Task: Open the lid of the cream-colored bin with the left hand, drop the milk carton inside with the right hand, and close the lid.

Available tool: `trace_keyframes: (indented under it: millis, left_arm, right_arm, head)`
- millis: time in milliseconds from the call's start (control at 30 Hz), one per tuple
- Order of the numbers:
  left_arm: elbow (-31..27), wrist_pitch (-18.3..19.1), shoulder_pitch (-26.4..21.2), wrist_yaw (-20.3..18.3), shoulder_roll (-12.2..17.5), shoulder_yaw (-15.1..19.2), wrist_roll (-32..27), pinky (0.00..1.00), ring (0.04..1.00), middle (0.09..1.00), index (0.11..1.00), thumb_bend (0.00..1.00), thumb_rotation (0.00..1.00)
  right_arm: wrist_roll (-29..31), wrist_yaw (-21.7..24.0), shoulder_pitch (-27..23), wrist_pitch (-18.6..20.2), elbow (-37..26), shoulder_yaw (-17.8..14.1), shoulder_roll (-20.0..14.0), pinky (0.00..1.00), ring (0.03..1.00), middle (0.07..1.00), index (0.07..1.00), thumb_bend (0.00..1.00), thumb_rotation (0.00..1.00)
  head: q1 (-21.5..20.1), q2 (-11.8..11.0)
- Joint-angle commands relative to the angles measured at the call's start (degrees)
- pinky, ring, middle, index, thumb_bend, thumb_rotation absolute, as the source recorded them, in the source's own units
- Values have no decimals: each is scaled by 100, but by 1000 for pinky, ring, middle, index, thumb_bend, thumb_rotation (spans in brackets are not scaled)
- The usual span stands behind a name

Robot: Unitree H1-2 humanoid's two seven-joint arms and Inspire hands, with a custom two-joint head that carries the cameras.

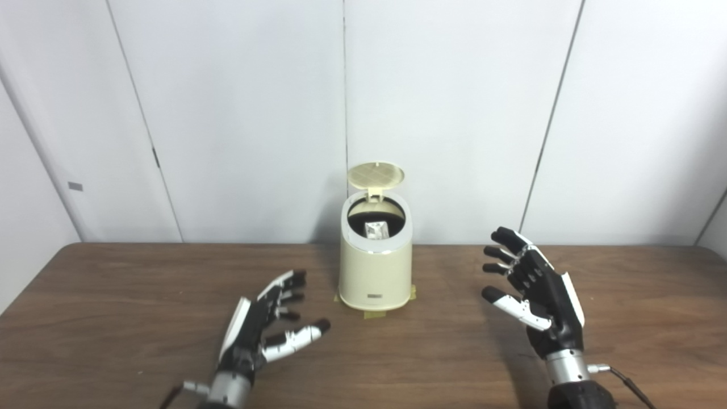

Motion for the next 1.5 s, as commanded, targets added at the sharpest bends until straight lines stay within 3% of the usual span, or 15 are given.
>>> trace_keyframes:
  millis: [0,100,267,533,633,833,933,1067,1167,1467]
  left_arm:
    - [-295,102,-825,-130,175,-52,174,760,897,935,938,877,379]
    - [-248,326,-1361,-239,253,-89,229,718,909,949,945,911,359]
    - [77,646,-2316,-461,388,-270,495,762,938,973,968,945,314]
    - [514,1123,-3274,-673,514,-732,1272,807,970,996,999,977,379]
    - [719,1120,-3548,-765,537,-901,1453,817,986,1000,1000,978,364]
    - [995,1091,-3800,-964,600,-1133,1586,824,986,997,992,983,383]
    - [997,1029,-3820,-1088,680,-1259,1683,831,974,959,920,971,408]
    - [946,976,-3780,-1229,751,-1343,1761,967,977,890,833,989,386]
    - [853,1036,-3716,-1351,777,-1349,1728,997,998,853,766,1000,361]
    - [634,1006,-3544,-1573,883,-1416,1822,1000,1000,871,741,1000,386]
  right_arm:
    - [-114,-45,-131,-41,-166,-87,15,664,759,828,813,810,319]
    - [-250,-80,-105,53,-229,-109,55,701,762,828,813,802,320]
    - [-287,-89,-38,330,-467,-136,171,673,756,815,797,839,300]
    - [-523,-169,16,467,-614,-129,234,648,736,809,780,810,293]
    - [-610,-175,14,422,-605,-120,226,624,729,805,779,800,289]
    - [-599,-129,7,380,-620,-117,258,611,730,807,776,815,287]
    - [-626,-154,-1,374,-612,-123,273,620,730,806,778,824,296]
    - [-681,-168,3,370,-633,-106,300,605,724,801,776,808,293]
    - [-748,-201,-6,359,-623,-108,322,587,718,799,773,812,309]
    - [-900,-326,-16,400,-662,-128,384,586,713,791,761,788,313]
  head:
    - [1,-1]
    - [-12,-33]
    - [-52,-105]
    - [-133,-152]
    - [-131,-163]
    - [-178,-159]
    - [-178,-161]
    - [-211,-166]
    - [-230,-162]
    - [-273,-153]
